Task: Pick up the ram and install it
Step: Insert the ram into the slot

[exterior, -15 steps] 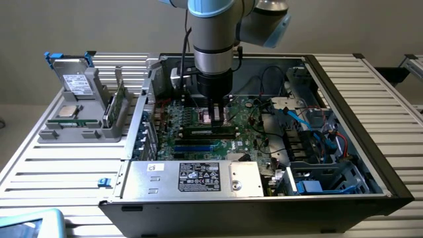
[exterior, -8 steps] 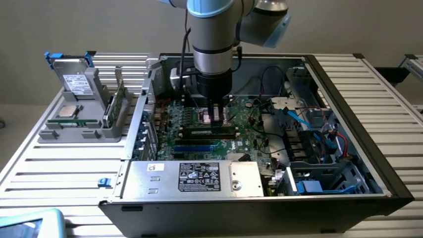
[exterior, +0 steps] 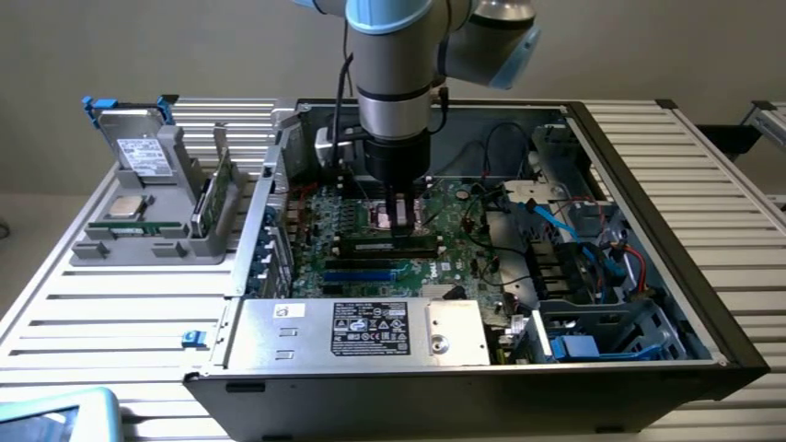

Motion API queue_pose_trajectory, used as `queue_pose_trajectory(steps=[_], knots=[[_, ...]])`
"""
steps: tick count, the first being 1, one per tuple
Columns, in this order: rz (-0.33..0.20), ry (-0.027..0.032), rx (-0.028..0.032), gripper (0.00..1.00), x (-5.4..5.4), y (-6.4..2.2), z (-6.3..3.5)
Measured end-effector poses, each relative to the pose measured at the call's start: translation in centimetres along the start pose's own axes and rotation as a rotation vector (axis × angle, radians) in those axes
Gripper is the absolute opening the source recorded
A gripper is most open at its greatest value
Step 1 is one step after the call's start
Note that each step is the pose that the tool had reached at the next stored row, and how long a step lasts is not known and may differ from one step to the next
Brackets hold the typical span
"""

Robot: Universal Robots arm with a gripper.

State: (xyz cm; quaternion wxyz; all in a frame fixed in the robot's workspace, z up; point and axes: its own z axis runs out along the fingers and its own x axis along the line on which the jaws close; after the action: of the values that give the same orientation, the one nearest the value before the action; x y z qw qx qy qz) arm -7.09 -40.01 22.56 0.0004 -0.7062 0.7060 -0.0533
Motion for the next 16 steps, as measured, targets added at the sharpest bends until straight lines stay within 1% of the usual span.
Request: queue_pose_trajectory(steps=[8, 16], knots=[[0.003, 0.0003, 0.0046, 0.14, 0.05, 0.08, 0.18], [0.003, 0.0001, 0.0057, 0.14, 0.04, 0.12, 0.26]])
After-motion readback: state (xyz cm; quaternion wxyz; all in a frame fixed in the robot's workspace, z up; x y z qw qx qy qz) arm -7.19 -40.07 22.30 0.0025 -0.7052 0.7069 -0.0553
